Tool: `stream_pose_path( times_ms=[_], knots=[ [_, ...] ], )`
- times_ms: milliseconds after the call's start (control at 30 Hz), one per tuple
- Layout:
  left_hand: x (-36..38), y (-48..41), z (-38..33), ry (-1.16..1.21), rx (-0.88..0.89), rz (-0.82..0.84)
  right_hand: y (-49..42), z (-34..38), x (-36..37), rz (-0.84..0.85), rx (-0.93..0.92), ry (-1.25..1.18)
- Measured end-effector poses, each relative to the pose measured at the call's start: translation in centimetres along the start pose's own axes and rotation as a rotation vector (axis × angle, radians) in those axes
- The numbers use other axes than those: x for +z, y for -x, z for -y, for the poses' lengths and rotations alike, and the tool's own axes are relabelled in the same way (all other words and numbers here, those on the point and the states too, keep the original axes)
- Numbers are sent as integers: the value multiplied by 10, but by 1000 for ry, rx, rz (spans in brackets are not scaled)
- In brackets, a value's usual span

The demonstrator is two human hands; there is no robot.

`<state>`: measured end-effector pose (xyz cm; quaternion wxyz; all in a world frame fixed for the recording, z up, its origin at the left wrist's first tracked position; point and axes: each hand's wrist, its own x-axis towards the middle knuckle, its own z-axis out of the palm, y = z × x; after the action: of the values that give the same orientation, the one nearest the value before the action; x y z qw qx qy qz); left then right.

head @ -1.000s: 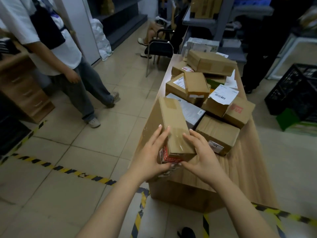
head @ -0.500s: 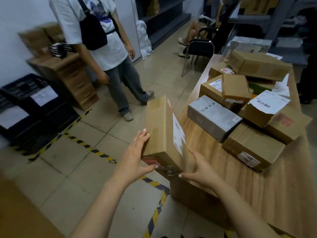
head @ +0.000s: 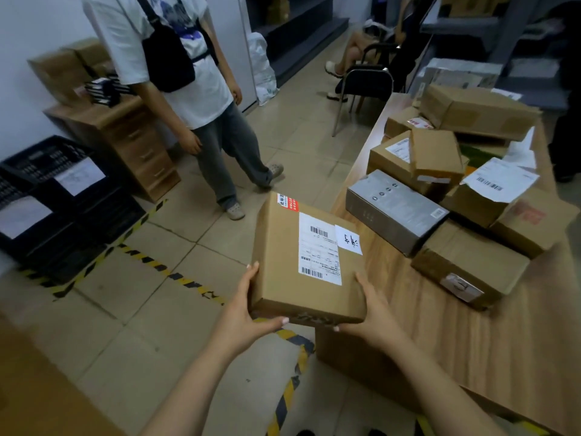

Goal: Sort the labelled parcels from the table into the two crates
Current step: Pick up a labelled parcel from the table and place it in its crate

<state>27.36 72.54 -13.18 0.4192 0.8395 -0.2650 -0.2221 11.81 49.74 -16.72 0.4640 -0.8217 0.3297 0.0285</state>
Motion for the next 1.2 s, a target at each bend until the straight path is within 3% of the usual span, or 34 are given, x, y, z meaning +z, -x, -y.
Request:
stream_pose_path(
  times_ms=[300, 533, 800, 1000, 1200],
  knots=[
    [64, -13, 5, 27, -52, 134, 41, -35, -34, -163, 127, 184],
    [75, -14, 9, -52, -69, 113, 49, -38, -30, -143, 108, 213],
    [69, -26, 4, -272, -117, -130, 36, -38, -50, 114, -98, 327],
    [121, -9, -35, -251, -157, -200, -40, -31, -117, 31, -293, 522],
    [190, -6, -80, -232, -375, -229, -118, -19, -136, 177, -365, 584]
  ],
)
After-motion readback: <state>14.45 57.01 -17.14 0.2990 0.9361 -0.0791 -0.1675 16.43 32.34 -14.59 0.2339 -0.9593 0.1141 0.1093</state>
